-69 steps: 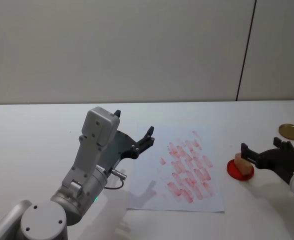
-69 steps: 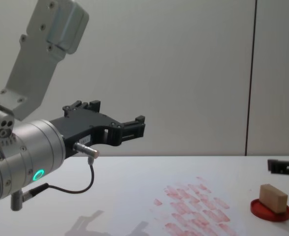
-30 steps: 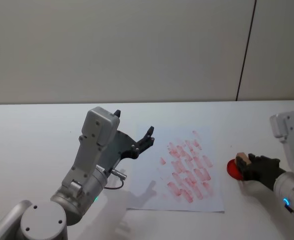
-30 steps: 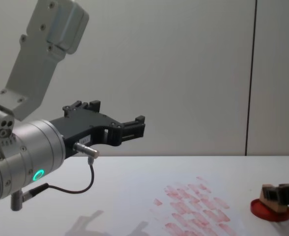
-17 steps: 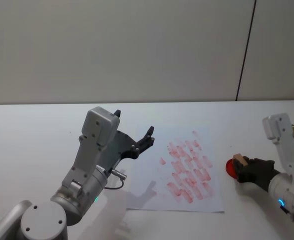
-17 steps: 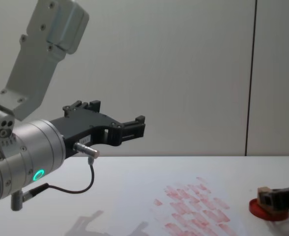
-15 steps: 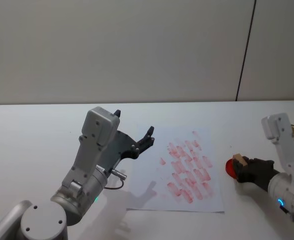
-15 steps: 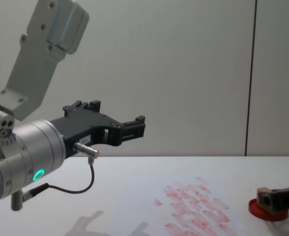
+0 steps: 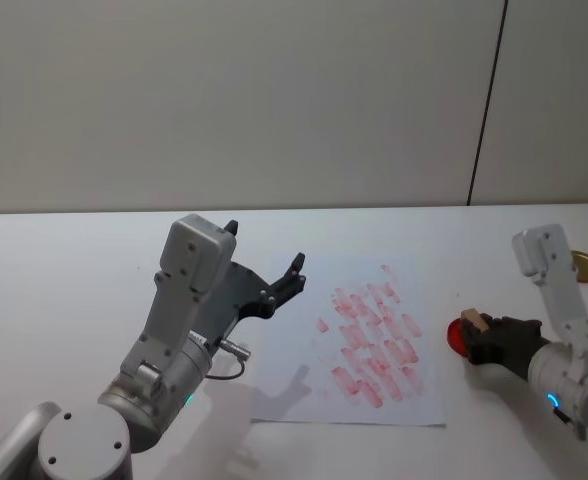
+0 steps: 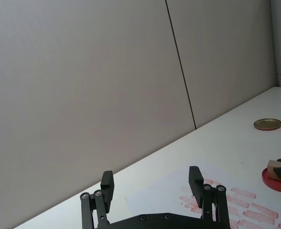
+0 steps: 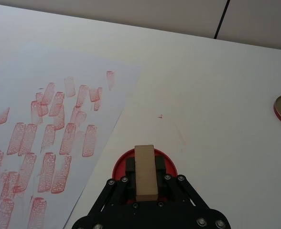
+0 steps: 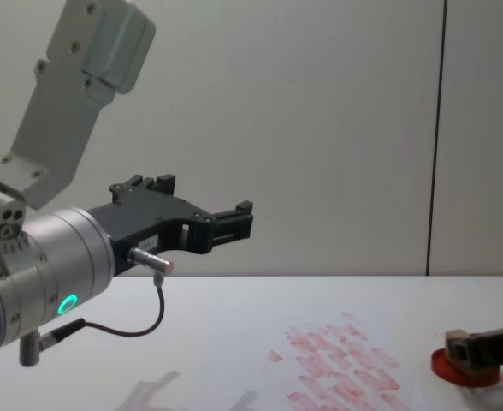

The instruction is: Use the one hand to pick up the stamp and affix it onto the A4 paper.

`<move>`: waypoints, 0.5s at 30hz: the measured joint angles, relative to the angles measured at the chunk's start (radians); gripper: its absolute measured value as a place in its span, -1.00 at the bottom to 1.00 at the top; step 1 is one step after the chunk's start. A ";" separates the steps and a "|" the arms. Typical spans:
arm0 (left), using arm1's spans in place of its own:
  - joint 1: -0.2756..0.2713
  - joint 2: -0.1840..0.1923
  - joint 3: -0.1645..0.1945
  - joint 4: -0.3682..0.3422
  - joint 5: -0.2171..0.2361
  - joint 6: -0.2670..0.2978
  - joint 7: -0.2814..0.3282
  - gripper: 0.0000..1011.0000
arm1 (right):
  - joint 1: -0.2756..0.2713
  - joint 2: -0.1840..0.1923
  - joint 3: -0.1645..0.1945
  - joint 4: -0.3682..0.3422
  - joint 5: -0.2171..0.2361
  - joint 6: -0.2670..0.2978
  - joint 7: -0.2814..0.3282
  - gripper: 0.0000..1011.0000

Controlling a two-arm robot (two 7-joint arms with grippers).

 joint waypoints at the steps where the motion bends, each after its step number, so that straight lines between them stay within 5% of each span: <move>1: 0.000 0.000 0.000 0.000 0.000 0.000 0.000 0.96 | 0.000 0.000 0.000 0.000 -0.001 0.000 -0.001 -0.57; 15: 0.000 0.000 0.000 0.000 0.000 0.000 0.000 0.96 | 0.008 0.007 0.010 -0.065 -0.038 -0.040 -0.017 -0.57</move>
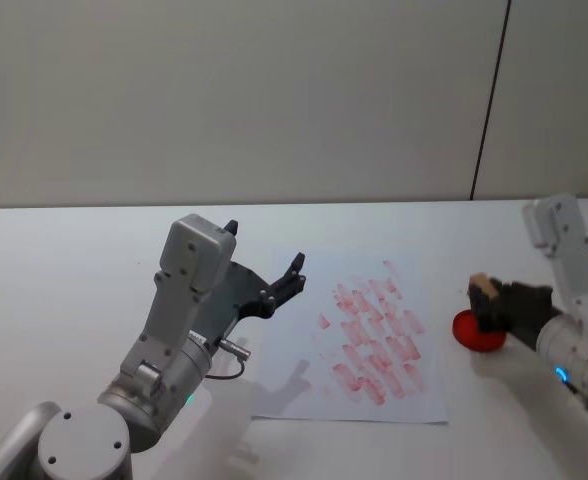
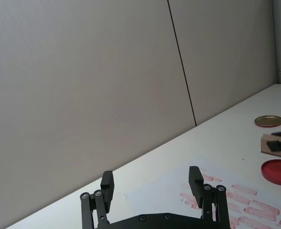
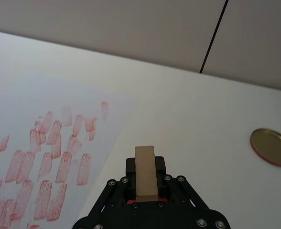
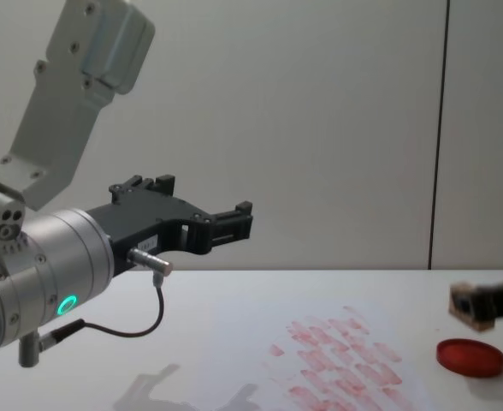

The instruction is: Use the one hand to pick up the stamp and affix it onto the A4 paper.

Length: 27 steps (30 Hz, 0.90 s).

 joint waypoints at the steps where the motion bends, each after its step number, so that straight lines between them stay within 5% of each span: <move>1: 0.000 0.000 0.000 0.000 0.000 0.000 0.000 0.96 | 0.002 0.001 0.001 -0.006 -0.003 -0.004 0.000 -0.57; 13: 0.000 0.000 0.000 0.000 0.000 0.000 0.000 0.96 | 0.053 -0.006 0.006 -0.016 -0.056 -0.061 0.022 -0.57; 19: 0.000 0.000 0.000 0.000 0.000 0.000 0.000 0.96 | 0.105 -0.024 0.001 0.055 -0.084 -0.075 0.050 -0.57; 27: 0.000 0.000 0.000 0.000 0.000 0.000 0.000 0.96 | 0.215 -0.069 -0.019 0.257 -0.123 -0.111 0.109 -0.57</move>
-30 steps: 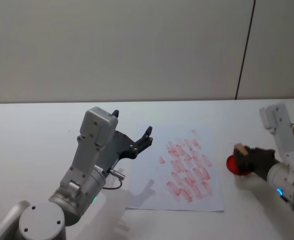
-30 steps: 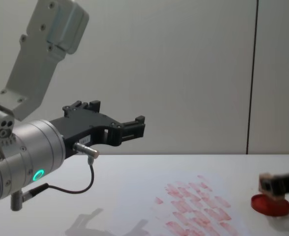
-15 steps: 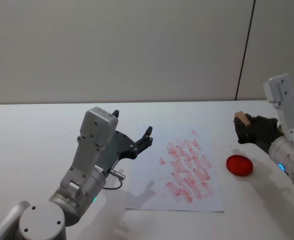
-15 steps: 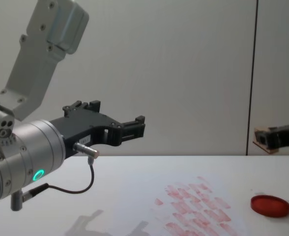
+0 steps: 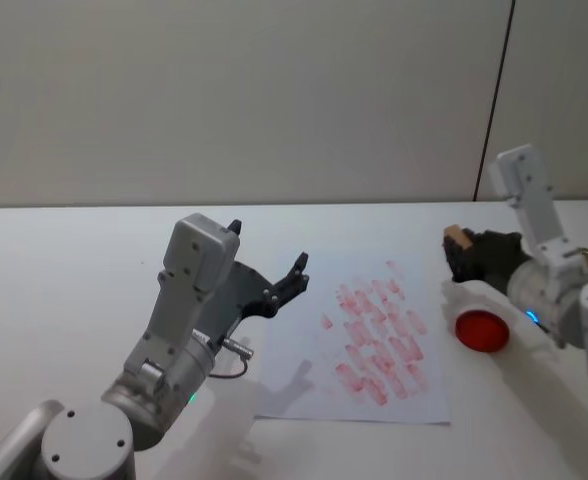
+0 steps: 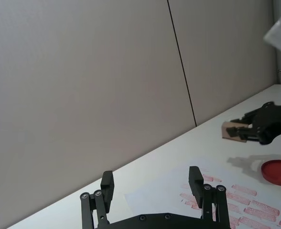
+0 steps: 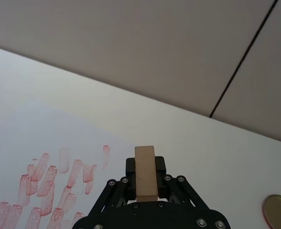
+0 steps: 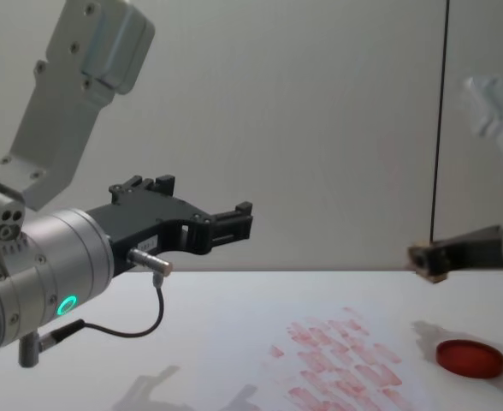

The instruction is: Use the one hand to pick up the stamp and affix it onto the A4 paper.

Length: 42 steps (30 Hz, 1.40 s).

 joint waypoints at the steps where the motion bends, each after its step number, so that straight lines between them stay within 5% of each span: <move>1: 0.000 0.000 0.000 0.000 0.000 0.000 0.000 0.96 | 0.006 -0.003 -0.002 0.013 -0.003 -0.005 0.003 -0.57; 11: 0.000 0.000 0.000 0.000 0.000 0.000 0.000 0.96 | 0.164 -0.076 -0.044 0.318 -0.041 -0.085 0.080 -0.57; 21: 0.000 0.000 0.000 0.000 0.000 0.000 0.000 0.96 | 0.283 -0.131 -0.073 0.550 -0.062 -0.141 0.113 -0.57; 42: 0.000 0.000 0.000 0.000 0.000 0.000 0.000 0.96 | 0.436 -0.193 -0.091 0.843 -0.084 -0.173 0.128 -0.57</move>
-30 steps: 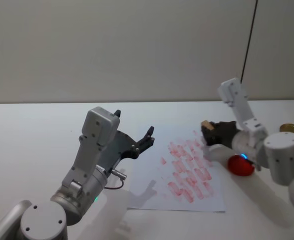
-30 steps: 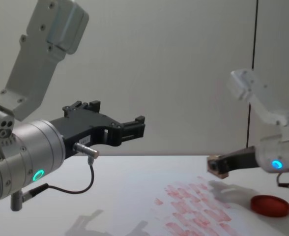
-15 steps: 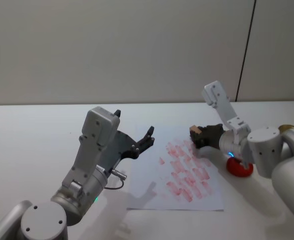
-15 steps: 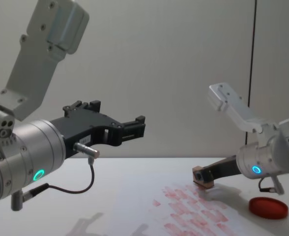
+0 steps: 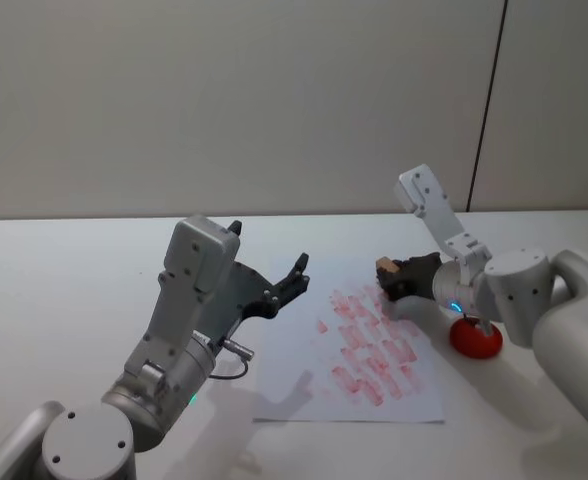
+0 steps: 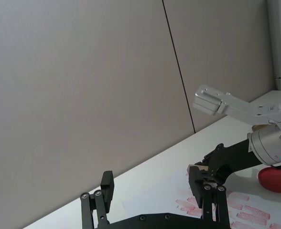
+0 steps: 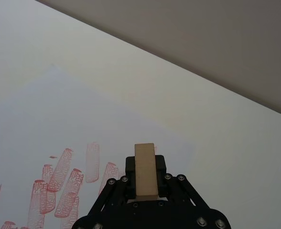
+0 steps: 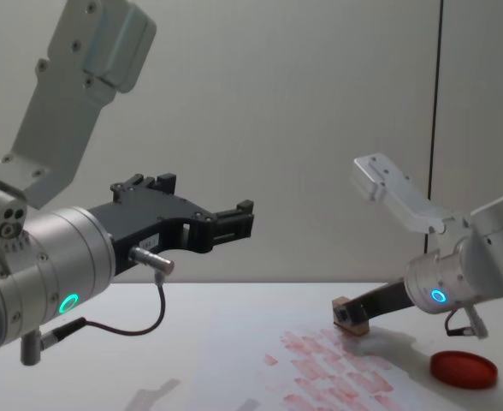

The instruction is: Use the one hand to pick up the stamp and affix it onto the A4 paper.

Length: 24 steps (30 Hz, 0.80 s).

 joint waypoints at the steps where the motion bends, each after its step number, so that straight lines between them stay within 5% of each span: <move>1: 0.000 0.000 0.000 0.000 0.000 0.000 0.000 0.96 | 0.003 -0.001 0.000 0.007 0.000 -0.001 0.001 -0.57; 15: 0.000 0.000 0.000 0.000 0.000 0.000 0.000 0.96 | 0.061 -0.025 -0.006 0.124 -0.007 -0.030 0.013 -0.57; 24: 0.000 0.000 0.000 0.000 0.000 0.000 0.000 0.96 | 0.064 -0.028 -0.005 0.123 -0.009 -0.070 0.006 -0.57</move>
